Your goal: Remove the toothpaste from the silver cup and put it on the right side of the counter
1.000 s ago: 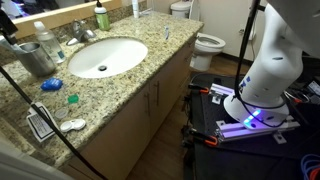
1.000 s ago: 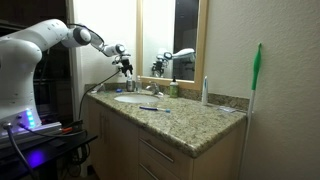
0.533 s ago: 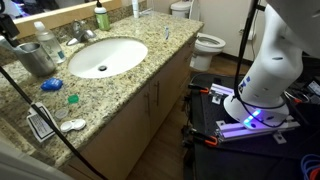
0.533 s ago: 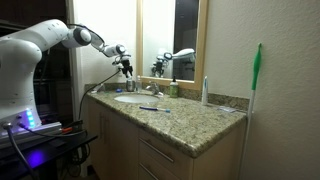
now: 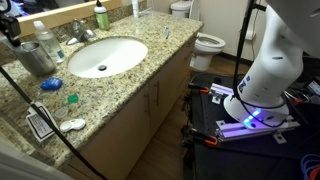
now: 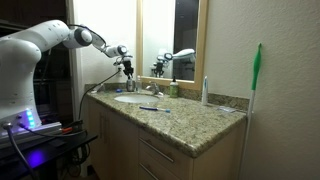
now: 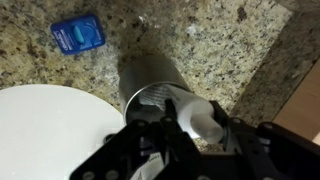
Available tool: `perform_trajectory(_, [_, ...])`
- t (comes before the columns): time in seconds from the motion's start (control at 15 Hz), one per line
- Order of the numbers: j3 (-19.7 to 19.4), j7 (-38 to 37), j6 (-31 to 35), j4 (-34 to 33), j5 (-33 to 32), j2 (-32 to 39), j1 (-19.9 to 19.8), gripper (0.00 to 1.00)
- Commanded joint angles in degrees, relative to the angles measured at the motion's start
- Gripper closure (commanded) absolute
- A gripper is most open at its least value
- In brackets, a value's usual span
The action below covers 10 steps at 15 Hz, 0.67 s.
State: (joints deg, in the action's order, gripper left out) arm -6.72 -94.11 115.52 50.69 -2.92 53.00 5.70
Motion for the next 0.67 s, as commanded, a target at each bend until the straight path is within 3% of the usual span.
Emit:
perform_trajectory(0.0, [2.0,0.8,-4.8,-3.2,3.3,0.7,-1.8,0.88])
perform_trajectory(0.33, [4.6,0.6,-9.1,-6.6,9.0,-2.2,-3.1,0.88])
perform_trajectory(0.6, [4.2,0.3,-9.4,-10.2,9.1,-4.6,-2.6,0.88])
